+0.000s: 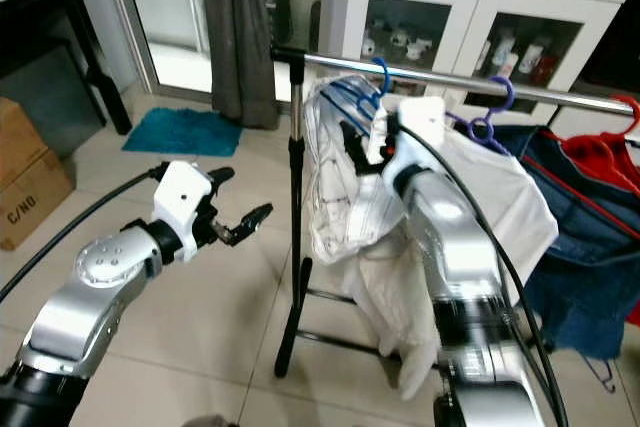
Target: Hang hanger
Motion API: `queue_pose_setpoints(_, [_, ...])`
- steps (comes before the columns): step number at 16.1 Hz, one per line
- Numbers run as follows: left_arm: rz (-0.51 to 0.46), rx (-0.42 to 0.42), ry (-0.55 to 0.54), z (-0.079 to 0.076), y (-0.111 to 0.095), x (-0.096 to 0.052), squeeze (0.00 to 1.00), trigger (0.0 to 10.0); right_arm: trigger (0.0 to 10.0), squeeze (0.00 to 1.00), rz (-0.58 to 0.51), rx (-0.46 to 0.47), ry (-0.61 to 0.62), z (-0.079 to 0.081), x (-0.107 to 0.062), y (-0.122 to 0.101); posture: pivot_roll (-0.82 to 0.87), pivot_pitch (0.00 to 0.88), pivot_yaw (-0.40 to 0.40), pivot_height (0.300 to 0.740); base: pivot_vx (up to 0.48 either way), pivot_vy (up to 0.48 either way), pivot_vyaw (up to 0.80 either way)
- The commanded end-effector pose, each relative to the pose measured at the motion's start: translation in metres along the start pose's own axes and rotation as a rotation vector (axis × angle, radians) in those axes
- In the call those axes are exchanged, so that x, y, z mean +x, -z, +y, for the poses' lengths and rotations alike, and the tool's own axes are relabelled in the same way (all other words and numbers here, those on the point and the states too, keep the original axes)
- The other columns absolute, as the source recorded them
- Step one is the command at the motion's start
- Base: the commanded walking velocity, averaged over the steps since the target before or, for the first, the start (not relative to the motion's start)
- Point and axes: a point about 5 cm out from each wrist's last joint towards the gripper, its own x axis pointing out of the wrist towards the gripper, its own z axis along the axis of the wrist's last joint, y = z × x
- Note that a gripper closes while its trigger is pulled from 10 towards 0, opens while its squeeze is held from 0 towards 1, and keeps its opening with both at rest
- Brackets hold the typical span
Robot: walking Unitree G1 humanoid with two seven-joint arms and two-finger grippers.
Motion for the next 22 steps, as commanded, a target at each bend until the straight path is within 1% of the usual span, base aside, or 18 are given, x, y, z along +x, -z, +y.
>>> queue_pose_setpoints(1, [-0.009,0.049,-0.001,0.002,-0.004,0.003,0.0,10.0,10.0,0.0,0.004,-0.057,-0.003,0.0,0.01,-0.006,0.02,0.0,-0.001,0.74,0.0,0.0,0.0])
queue_pose_setpoints(2, [-0.011,0.06,-0.002,0.003,-0.004,0.003,0.0,10.0,10.0,0.0,0.018,-0.075,0.007,-0.001,0.015,-0.008,0.02,0.0,-0.003,0.74,0.0,0.0,0.0])
queue_pose_setpoints(4, [-0.01,0.059,0.009,0.004,-0.005,0.002,0.0,10.0,10.0,0.0,0.064,-0.13,0.082,-0.012,0.028,-0.015,0.02,0.0,-0.009,0.74,0.0,0.0,0.0])
queue_pose_setpoints(5, [-0.01,0.06,0.01,0.003,-0.005,0.001,0.0,10.0,10.0,0.0,0.078,-0.141,0.098,-0.017,0.032,-0.017,0.02,0.0,-0.015,0.74,0.0,0.0,0.0])
queue_pose_setpoints(6, [-0.01,0.062,0.01,0.003,-0.005,0.001,0.0,10.0,10.0,0.0,0.082,-0.146,0.097,-0.018,0.034,-0.018,0.02,0.0,-0.018,0.74,0.0,0.0,0.0])
queue_pose_setpoints(7, [-0.009,0.065,0.009,0.003,-0.004,0.001,0.0,10.0,10.0,0.0,0.078,-0.151,0.091,-0.018,0.035,-0.02,0.02,0.0,-0.022,0.74,0.0,0.0,0.0])
queue_pose_setpoints(8, [-0.008,0.068,0.005,0.002,-0.003,0.0,0.0,10.0,10.0,0.0,0.049,-0.176,0.013,-0.012,0.039,-0.03,0.02,0.0,-0.026,0.74,0.0,0.0,0.0])
queue_pose_setpoints(9, [-0.006,0.067,0.003,0.002,-0.002,0.0,0.0,10.0,10.0,0.0,0.082,-0.211,-0.031,-0.009,0.042,-0.027,0.02,0.0,-0.026,0.74,0.0,0.0,0.0])
queue_pose_setpoints(11, [-0.003,0.068,0.006,0.001,-0.002,0.0,0.0,10.0,10.0,0.0,0.128,-0.25,-0.024,-0.01,0.046,-0.021,0.02,0.0,-0.027,0.74,0.0,0.0,0.0])
queue_pose_setpoints(12, [-0.003,0.068,0.01,0.0,-0.002,0.0,0.0,10.0,10.0,0.0,0.153,-0.249,0.025,-0.016,0.049,-0.02,0.02,0.0,-0.027,0.74,0.0,0.0,0.0])
queue_pose_setpoints(14, [0.001,0.073,0.022,0.0,-0.002,0.0,0.0,10.0,10.0,0.0,0.2,-0.246,0.07,-0.024,0.052,-0.019,0.02,0.0,-0.026,0.74,0.0,0.0,0.0])
queue_pose_setpoints(18, [0.008,0.078,0.029,-0.001,-0.001,0.0,0.0,10.0,10.0,0.0,0.263,-0.224,0.075,-0.032,0.054,-0.019,0.01,0.0,-0.029,0.74,0.0,0.0,0.0])
queue_pose_setpoints(20, [0.012,0.08,0.034,-0.001,0.0,0.0,0.0,10.0,10.0,0.0,0.3,-0.213,0.077,-0.035,0.053,-0.014,0.01,0.0,-0.029,0.74,0.0,0.0,0.0])
queue_pose_setpoints(22, [0.012,0.083,0.037,-0.002,-0.001,0.0,0.0,10.0,10.0,0.0,0.282,-0.199,0.08,-0.037,0.053,-0.015,0.02,0.0,-0.034,0.74,0.0,0.0,0.0])
